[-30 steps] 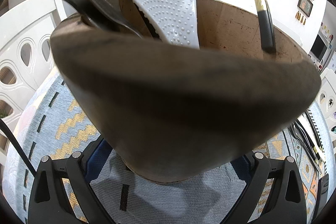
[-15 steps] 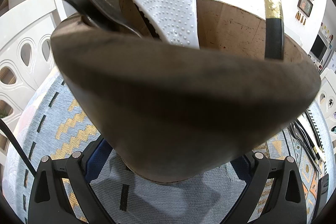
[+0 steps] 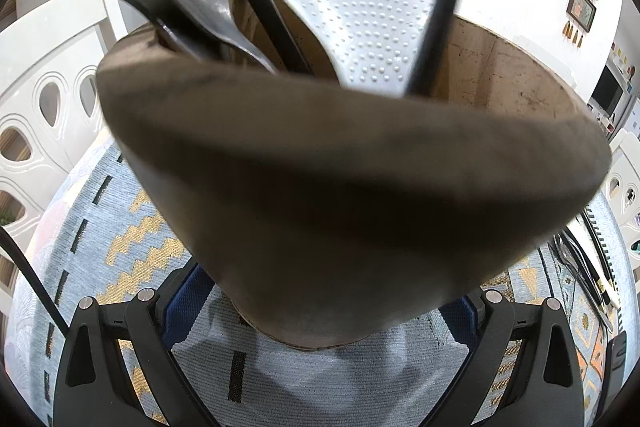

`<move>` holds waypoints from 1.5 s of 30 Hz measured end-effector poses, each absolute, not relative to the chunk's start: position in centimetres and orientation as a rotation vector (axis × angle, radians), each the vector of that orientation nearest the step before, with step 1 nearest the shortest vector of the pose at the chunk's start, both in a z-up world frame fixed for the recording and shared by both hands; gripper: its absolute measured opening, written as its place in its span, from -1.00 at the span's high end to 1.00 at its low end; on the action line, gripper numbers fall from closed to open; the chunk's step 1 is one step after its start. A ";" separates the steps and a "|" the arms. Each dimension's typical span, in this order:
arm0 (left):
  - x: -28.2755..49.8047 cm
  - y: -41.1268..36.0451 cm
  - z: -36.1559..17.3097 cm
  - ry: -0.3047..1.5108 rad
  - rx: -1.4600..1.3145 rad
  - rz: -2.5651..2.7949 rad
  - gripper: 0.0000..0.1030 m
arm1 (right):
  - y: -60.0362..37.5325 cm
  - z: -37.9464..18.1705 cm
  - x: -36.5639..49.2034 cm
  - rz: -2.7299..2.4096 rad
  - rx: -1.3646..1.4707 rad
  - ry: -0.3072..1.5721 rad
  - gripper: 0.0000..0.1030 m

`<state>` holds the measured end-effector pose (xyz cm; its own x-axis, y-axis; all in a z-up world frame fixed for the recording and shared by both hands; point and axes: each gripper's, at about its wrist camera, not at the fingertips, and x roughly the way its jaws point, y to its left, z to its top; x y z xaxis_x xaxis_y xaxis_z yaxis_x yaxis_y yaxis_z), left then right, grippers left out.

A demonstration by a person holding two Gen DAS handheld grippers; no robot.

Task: Organize utensils
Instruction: 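Lower the chopstick into the cup and open the right gripper, then move the right gripper to the pile and grasp a black chopstick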

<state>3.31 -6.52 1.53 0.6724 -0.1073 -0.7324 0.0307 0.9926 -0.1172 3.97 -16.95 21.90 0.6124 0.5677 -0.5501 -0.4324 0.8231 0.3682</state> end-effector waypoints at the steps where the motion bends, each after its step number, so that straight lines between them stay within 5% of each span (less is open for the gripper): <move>1: 3.3 -6.5 1.5 0.830 -0.098 -0.078 -0.92 | -17.4 22.3 4.0 0.581 0.219 0.698 0.12; 19: 3.3 -6.6 1.5 0.831 -0.098 -0.078 -0.92 | -27.0 26.5 2.7 0.331 0.342 0.626 -0.02; 31: 3.3 -6.8 1.3 0.837 -0.100 -0.076 -0.93 | -33.8 21.2 1.0 0.118 0.527 0.878 -0.03; 45: 3.5 -6.3 0.9 0.842 -0.109 -0.079 -0.93 | -32.7 20.7 0.1 0.063 0.506 0.948 -0.03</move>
